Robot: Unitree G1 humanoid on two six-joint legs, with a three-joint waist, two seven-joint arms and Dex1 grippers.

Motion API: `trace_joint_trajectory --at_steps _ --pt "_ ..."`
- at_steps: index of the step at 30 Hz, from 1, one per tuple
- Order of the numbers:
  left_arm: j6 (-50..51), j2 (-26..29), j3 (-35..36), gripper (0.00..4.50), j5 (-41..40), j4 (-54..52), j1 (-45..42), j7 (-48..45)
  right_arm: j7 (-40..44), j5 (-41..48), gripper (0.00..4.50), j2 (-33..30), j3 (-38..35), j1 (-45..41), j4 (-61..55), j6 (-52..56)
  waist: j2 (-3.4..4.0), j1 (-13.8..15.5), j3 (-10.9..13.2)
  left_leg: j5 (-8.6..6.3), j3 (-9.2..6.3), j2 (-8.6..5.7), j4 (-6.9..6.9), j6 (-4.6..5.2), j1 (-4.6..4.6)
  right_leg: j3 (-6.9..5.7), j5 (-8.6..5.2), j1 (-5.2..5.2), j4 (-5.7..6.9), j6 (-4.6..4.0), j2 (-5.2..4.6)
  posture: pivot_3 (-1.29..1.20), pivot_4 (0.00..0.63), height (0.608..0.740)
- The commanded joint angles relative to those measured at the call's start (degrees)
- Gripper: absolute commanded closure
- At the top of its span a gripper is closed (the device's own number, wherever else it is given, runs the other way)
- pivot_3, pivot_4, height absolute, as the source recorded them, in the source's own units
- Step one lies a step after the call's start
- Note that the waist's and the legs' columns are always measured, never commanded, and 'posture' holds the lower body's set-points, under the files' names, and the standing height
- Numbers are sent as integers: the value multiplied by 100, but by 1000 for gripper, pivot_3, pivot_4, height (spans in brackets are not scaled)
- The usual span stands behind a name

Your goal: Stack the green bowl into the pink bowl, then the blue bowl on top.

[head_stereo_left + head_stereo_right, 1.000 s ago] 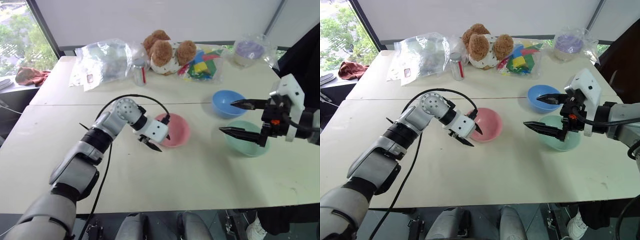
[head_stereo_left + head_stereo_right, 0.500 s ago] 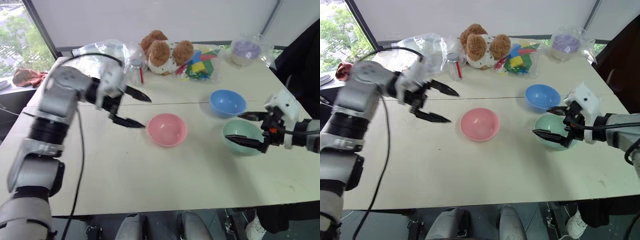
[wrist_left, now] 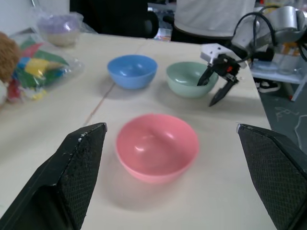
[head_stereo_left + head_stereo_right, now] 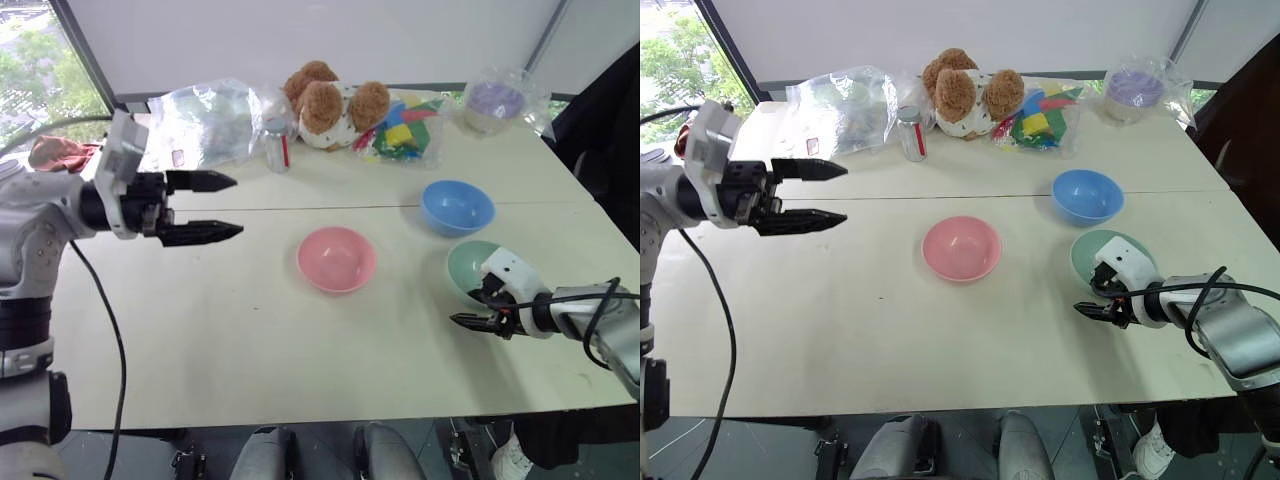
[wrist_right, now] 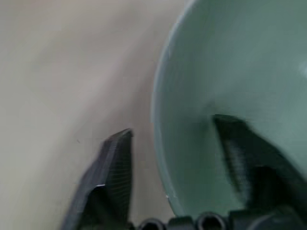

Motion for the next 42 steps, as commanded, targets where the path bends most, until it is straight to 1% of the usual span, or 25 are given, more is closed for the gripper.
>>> trace_joint_trajectory --at_steps 1,2,3,5,7,9,11,13,15,19,22,25,29,31,32,33,36,38,39,42 --pt "-99 182 193 0 -21 -118 -28 82 167 -102 3846 -61 -83 -163 -89 -166 -2 1 -1 0 0 0 1 1 0 -2 0 0 0 0 1 0 150 740" --pt "-105 201 234 0 -26 -102 -30 134 220 -141 4364 -120 -114 -187 -146 -232 -10 -4 -6 -1 1 0 1 2 1 -2 0 2 0 0 1 0 150 740" --pt "-126 225 258 0 -16 -75 -40 176 289 -202 4443 -204 -157 -200 -227 -349 -16 -7 -9 -1 1 0 1 3 11 -2 0 12 0 0 1 0 150 740" --pt "-201 282 300 0 16 -13 -60 221 502 -192 4443 -411 -267 -249 -536 -484 -15 -8 -8 -13 -1 0 1 23 16 -3 0 19 -2 -1 1 0 150 740" --pt "-222 318 325 0 1 37 -103 248 786 95 4443 -454 -396 -469 -918 -440 -12 -6 -7 -12 -1 0 -2 21 13 -2 0 12 -1 -1 0 0 150 740" --pt "-291 341 331 0 28 89 -155 291 1072 386 4443 -376 -321 -985 -1284 -396 -8 -29 -5 -7 -1 2 -4 12 11 -3 0 6 0 -1 3 0 150 740" --pt "-308 343 342 0 24 131 -201 326 1265 441 4443 -251 -65 -1441 -1436 -467 -7 -66 -4 -3 0 2 -4 5 9 -1 0 1 2 0 2 0 150 740" --pt "-332 341 332 0 41 195 -258 353 1458 251 4443 146 539 -2134 -1354 -686 -11 -102 -6 -4 -3 3 -4 6 10 -3 0 3 3 0 2 0 150 740" --pt "-360 338 317 0 53 228 -289 384 1610 52 4443 545 1055 -2650 -1184 -853 -18 -120 -10 -3 -3 3 -4 5 11 -3 0 4 3 0 3 0 150 740" --pt "-386 381 350 0 69 128 -207 453 1930 -608 4443 1065 1932 -3123 -733 -1478 -18 -96 -10 2 -2 2 -6 -3 3 -3 0 -6 3 -1 2 0 150 740" --pt "-286 450 497 0 -22 -83 -29 572 1995 -1038 4443 1545 2351 -3466 -137 -1935 -19 -119 -9 4 0 -1 -5 -7 -3 -3 0 -8 -2 0 -1 0 150 740" --pt "-212 520 639 0 -98 -276 176 687 2025 -1336 4443 1958 2540 -3734 386 -2243 -19 -126 -9 4 3 -4 -4 -8 -2 -2 0 -8 -2 0 -4 0 150 740" --pt "-104 582 826 0 -201 -557 447 861 2166 -1642 4443 2235 2670 -3893 873 -2628 -20 -113 -9 5 1 -1 -7 -9 -2 -3 0 -12 2 0 -3 0 150 740" --pt "-90 593 865 0 -227 -655 542 924 2282 -1671 3651 2318 2653 -3925 980 -2626 -20 -106 -9 5 0 -2 -7 -9 -2 -3 0 -11 1 0 -4 0 150 740" --pt "-87 595 878 0 -235 -688 573 947 2344 -1664 3354 2358 2640 -3940 1010 -2603 -20 -113 -9 5 0 -3 -6 -9 -3 -3 0 -10 1 0 -5 0 150 740" --pt "-86 596 889 0 -241 -713 598 968 2402 -1659 2900 2393 2626 -3952 1024 -2587 -20 -114 -9 5 1 -3 -6 -9 -2 -3 0 -10 1 0 -5 0 150 740" --pt "-87 597 914 0 -259 -762 657 1028 2544 -1563 1322 2454 2504 -3994 910 -2482 -19 -122 -9 5 0 -2 -6 -10 -1 -3 0 -10 3 0 -4 0 150 740" --pt "-95 592 908 0 -272 -773 674 1059 2504 -1391 254 2499 2213 -4097 822 -2302 -19 -122 -9 5 0 -2 -6 -11 -1 -3 0 -11 5 0 -4 0 150 740" --pt "-107 585 891 0 -272 -767 671 1073 2437 -1283 61 2517 2008 -4179 813 -2153 -19 -121 -9 6 0 -2 -6 -11 -1 -3 0 -11 6 0 -4 0 150 740" --pt "-141 562 838 0 -282 -757 657 1096 2078 -1184 61 2316 1354 -4450 1124 -1791 -18 -114 -8 6 0 -2 -5 -11 -1 -3 0 -11 6 0 -7 0 150 740"
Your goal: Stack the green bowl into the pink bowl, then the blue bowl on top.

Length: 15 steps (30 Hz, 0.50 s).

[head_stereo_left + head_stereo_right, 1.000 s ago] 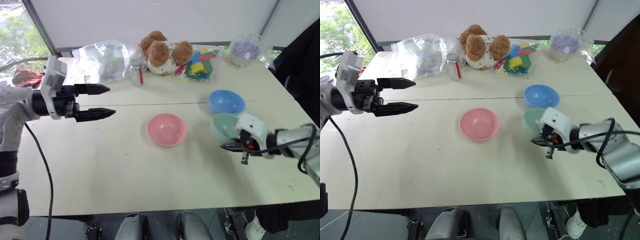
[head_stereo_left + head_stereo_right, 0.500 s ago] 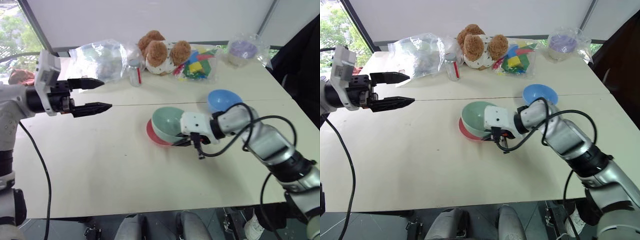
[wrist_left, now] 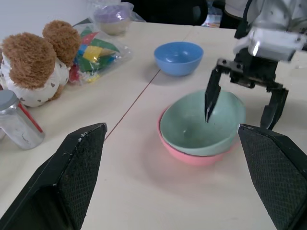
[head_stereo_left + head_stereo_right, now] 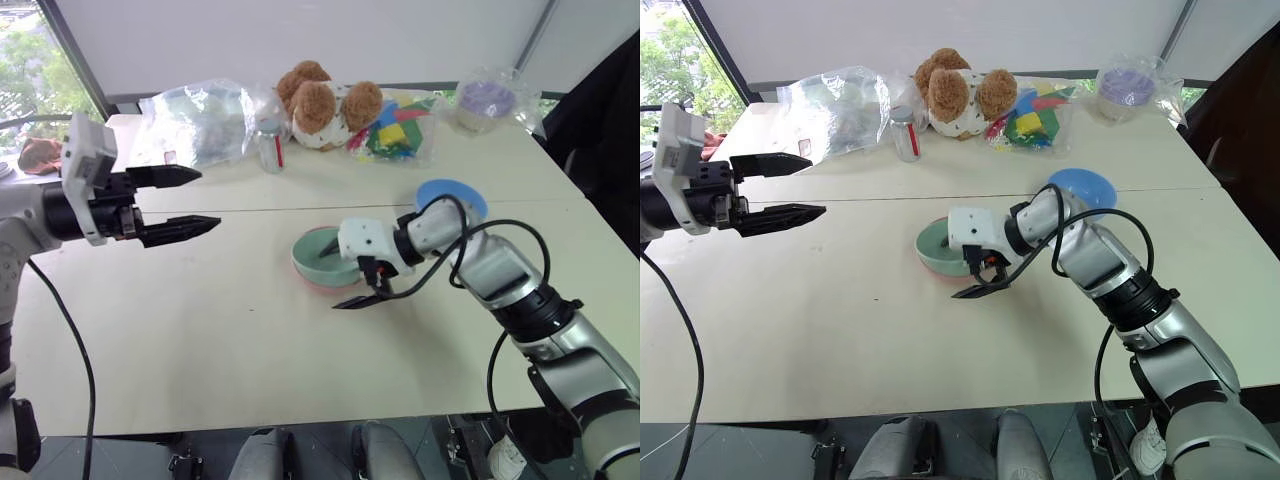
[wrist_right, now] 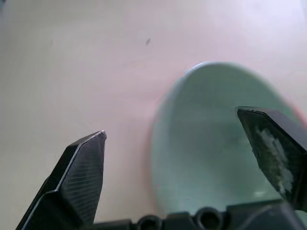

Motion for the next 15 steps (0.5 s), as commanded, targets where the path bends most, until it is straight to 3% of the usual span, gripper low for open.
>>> trace_joint_trajectory --at_steps 1,7,15 --pt "-56 52 136 0 -76 -113 -65 48 -444 105 61 -358 -1022 -386 288 337 -1 11 0 0 0 0 0 0 0 0 0 0 0 0 0 0 150 740" --pt "-144 -61 -47 0 -30 -1 -201 42 -1153 -773 61 -1275 -1171 126 1838 -128 -12 41 -7 -1 -8 -9 -5 0 0 -2 0 11 -15 0 -22 0 150 740" --pt "-293 -155 -302 0 116 243 -493 -27 -1785 -1395 61 -730 -904 -130 4021 -856 2 -188 1 2 21 6 -11 -4 6 12 0 -6 -1 0 8 0 150 740"
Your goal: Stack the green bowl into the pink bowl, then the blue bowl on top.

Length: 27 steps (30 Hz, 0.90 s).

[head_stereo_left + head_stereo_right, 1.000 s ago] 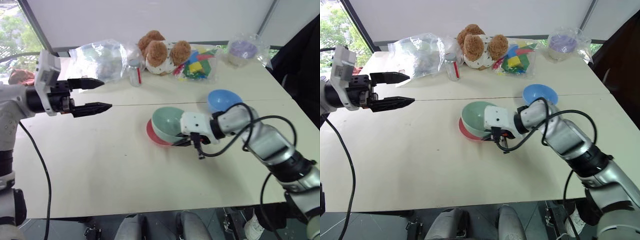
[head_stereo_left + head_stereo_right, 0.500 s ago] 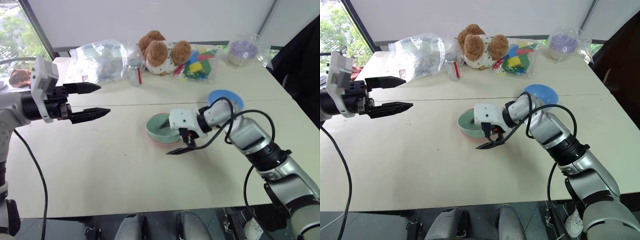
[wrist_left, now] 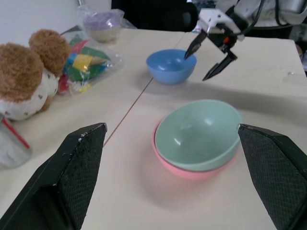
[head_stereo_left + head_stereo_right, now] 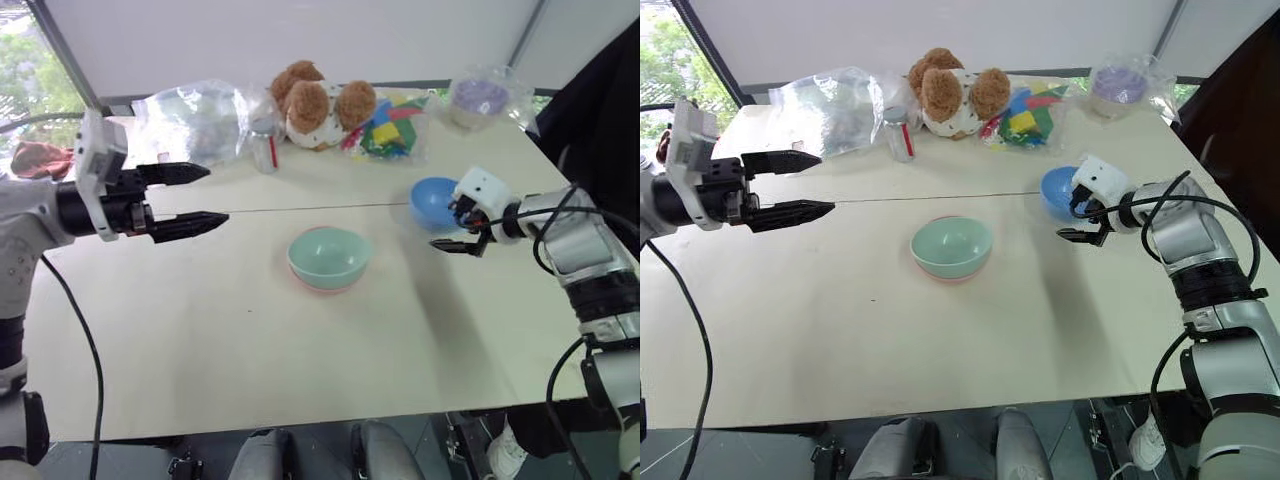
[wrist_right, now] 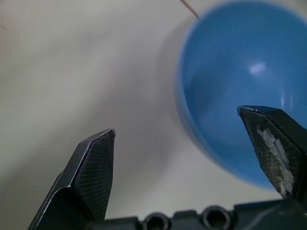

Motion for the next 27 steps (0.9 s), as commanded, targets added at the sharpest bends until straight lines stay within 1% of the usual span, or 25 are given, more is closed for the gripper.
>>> trace_joint_trajectory --at_steps 1,2,4,7,8,9,11,13,15,17,19,20,24,27 --pt "-136 26 -18 0 65 17 -184 -28 -364 -394 61 224 144 -454 877 -523 1 -31 0 1 1 0 -2 -2 3 2 0 -2 4 0 1 0 150 740" --pt "-127 30 -22 0 60 11 -198 -28 -413 -438 290 304 154 -564 1134 -621 3 -25 2 2 1 0 -3 -3 2 2 0 -2 5 0 1 0 150 740" --pt "-118 45 -18 0 55 1 -199 -34 -467 -506 893 428 159 -745 1551 -815 4 -16 2 2 1 1 -3 -4 2 2 0 -4 5 0 0 0 150 740" --pt "-107 70 11 0 50 -8 -168 -32 -499 -601 2335 554 158 -943 1984 -1057 4 -4 2 2 1 0 -3 -4 1 3 0 -4 3 0 -2 0 150 740" --pt "-89 75 32 0 34 -16 -149 -26 -495 -633 2977 587 169 -1005 2095 -1146 4 2 2 2 1 0 -3 -4 0 2 0 -4 2 0 -3 0 150 740" --pt "-77 77 47 0 21 -21 -136 -22 -490 -661 3514 612 173 -1052 2185 -1218 4 3 2 2 1 0 -2 -4 0 2 0 -3 2 0 -4 0 150 740" --pt "-45 81 73 0 -10 -44 -106 -19 -474 -708 4453 638 162 -1159 2276 -1335 4 7 2 2 1 -1 -1 -4 0 2 0 -2 2 0 -5 0 150 740" --pt "26 97 110 0 -79 -85 -54 -45 -354 -778 4453 557 183 -1260 2047 -1466 5 4 3 2 0 -1 -1 -4 -1 2 0 -2 2 0 -6 0 150 740" --pt "58 138 110 0 -109 -109 -16 -115 34 -663 4453 459 143 -1258 1532 -1518 8 -5 5 2 0 -1 -2 -4 -1 2 0 -3 2 0 -6 0 150 740" --pt "44 206 75 0 -90 -85 10 -229 680 -346 4453 376 54 -1167 732 -1393 16 -6 10 2 0 -1 -3 -5 -2 2 0 -5 3 0 -6 0 150 740" --pt "-10 297 16 0 -30 11 0 -394 1592 154 4453 205 31 -1007 -479 -1263 20 -11 12 2 -3 2 -5 -5 -3 2 0 -7 5 0 -5 0 150 740" --pt "-34 317 -5 0 -10 58 -21 -436 1883 337 4453 150 28 -954 -927 -1161 21 -9 12 2 -3 2 -6 -5 -3 2 0 -8 5 0 -3 0 150 740" --pt "-116 290 -70 0 37 245 -155 -496 2676 1128 4453 163 20 -870 -2420 -494 20 11 12 1 -9 4 -6 -4 -2 -3 0 -6 8 0 -4 0 150 740" --pt "-150 220 -115 0 80 337 -253 -486 3014 1515 4453 298 114 -923 -2894 -117 16 62 10 0 -9 1 3 -3 -2 -3 0 -1 7 1 -5 0 150 740"
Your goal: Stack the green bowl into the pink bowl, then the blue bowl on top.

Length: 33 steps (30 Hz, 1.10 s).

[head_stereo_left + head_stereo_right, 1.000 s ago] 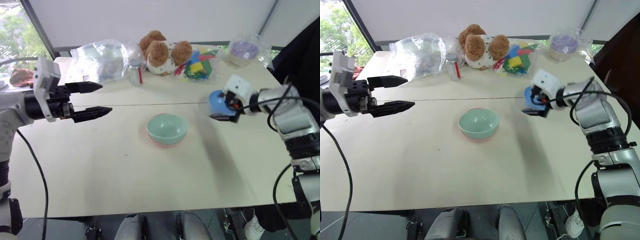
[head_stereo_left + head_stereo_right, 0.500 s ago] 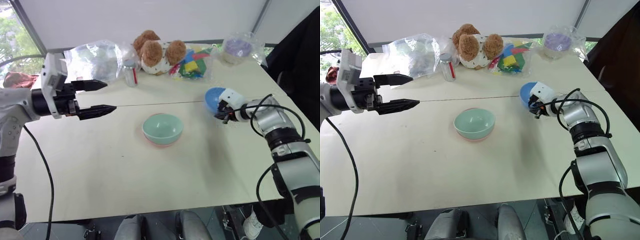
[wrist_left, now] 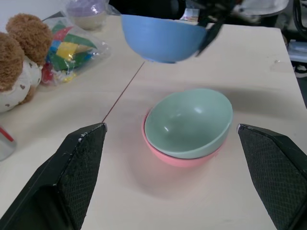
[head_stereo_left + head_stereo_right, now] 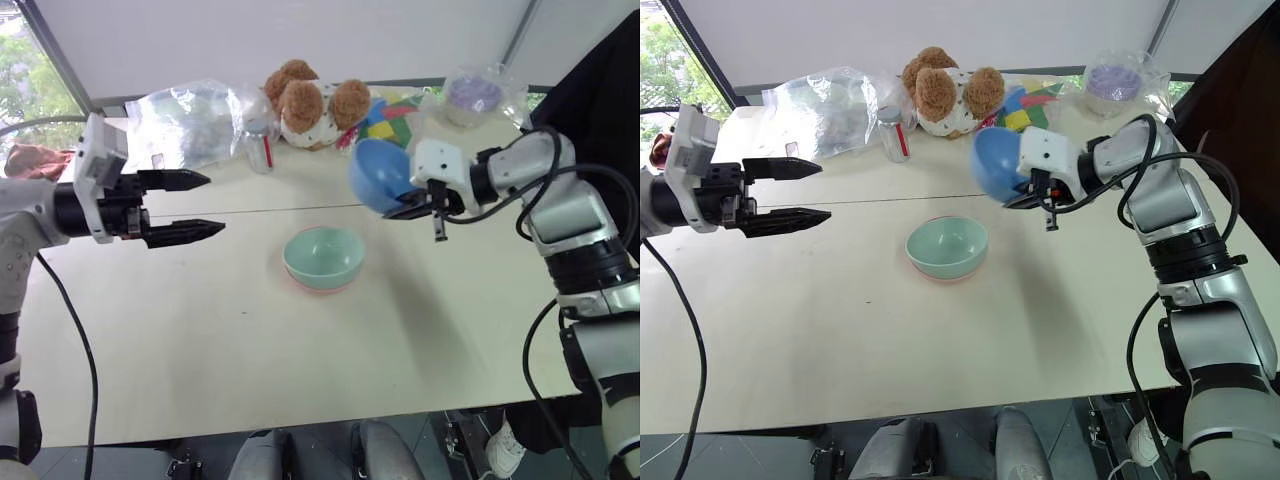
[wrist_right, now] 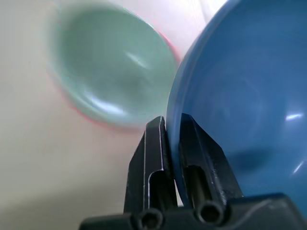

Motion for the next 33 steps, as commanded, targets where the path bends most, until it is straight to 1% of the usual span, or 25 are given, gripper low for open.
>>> trace_joint_trajectory --at_steps 1,5,10,12,13,16,19,20,23,26,30,33 --pt "-137 -17 36 0 32 39 -217 -4 382 460 4453 105 14 -100 -506 343 -4 46 -2 -1 0 -1 3 1 0 0 0 2 0 0 -2 0 150 740" --pt "-123 -31 94 0 13 -56 -152 35 613 350 4453 290 319 -169 -277 141 -5 121 -3 -1 0 -3 5 2 0 0 0 2 -1 0 -4 0 150 740" --pt "-67 11 289 0 -48 -277 102 156 786 206 4453 534 668 -196 89 -121 -4 107 -3 -1 0 -3 2 2 -1 -2 0 0 -1 0 -3 0 150 740" --pt "-56 34 349 0 -70 -355 194 208 800 180 3762 550 788 -201 181 -229 -4 104 -3 -1 0 -3 1 1 -1 -2 0 -2 0 0 -3 0 150 740" --pt "-47 42 383 0 -85 -387 233 235 800 185 3496 555 832 -217 209 -249 -4 105 -3 -1 0 -3 1 1 0 -2 0 -2 0 0 -3 0 150 740" --pt "-35 46 440 0 -118 -443 300 302 800 209 1957 596 839 -292 206 -216 -4 108 -2 -1 0 -3 1 1 -1 -2 0 -2 -1 0 -4 0 150 740" --pt "5 14 474 0 -147 -495 345 344 735 227 428 585 668 -371 108 -163 -4 109 -3 -1 0 -3 1 1 0 -2 0 -2 -1 0 -5 0 150 740" --pt "25 5 489 0 -163 -512 359 357 717 245 99 562 619 -381 58 -144 -4 113 -3 -1 0 -3 1 1 0 -2 0 -2 0 0 -6 0 150 740" --pt "76 -11 494 0 -239 -571 397 359 512 556 99 347 122 -402 -292 355 -4 125 -2 -1 -1 -3 1 1 -1 -2 0 -2 -1 0 -12 0 150 740" --pt "141 -4 498 0 -309 -603 414 398 242 816 99 35 -387 -251 -630 853 -4 139 -2 -1 -7 -5 1 1 -4 -7 0 -2 -2 0 -23 0 150 740" --pt "231 12 527 0 -376 -674 434 441 -189 1342 99 -472 -1220 211 -1302 1772 -5 132 -3 -1 -9 -7 -2 2 -4 -8 0 3 -12 -1 -27 0 150 740" --pt "344 94 546 0 -420 -728 486 453 -639 1754 99 -873 -1991 702 -1885 2530 -4 128 -2 -2 -9 -7 -4 2 -4 -8 0 3 -13 -1 -29 0 150 740"
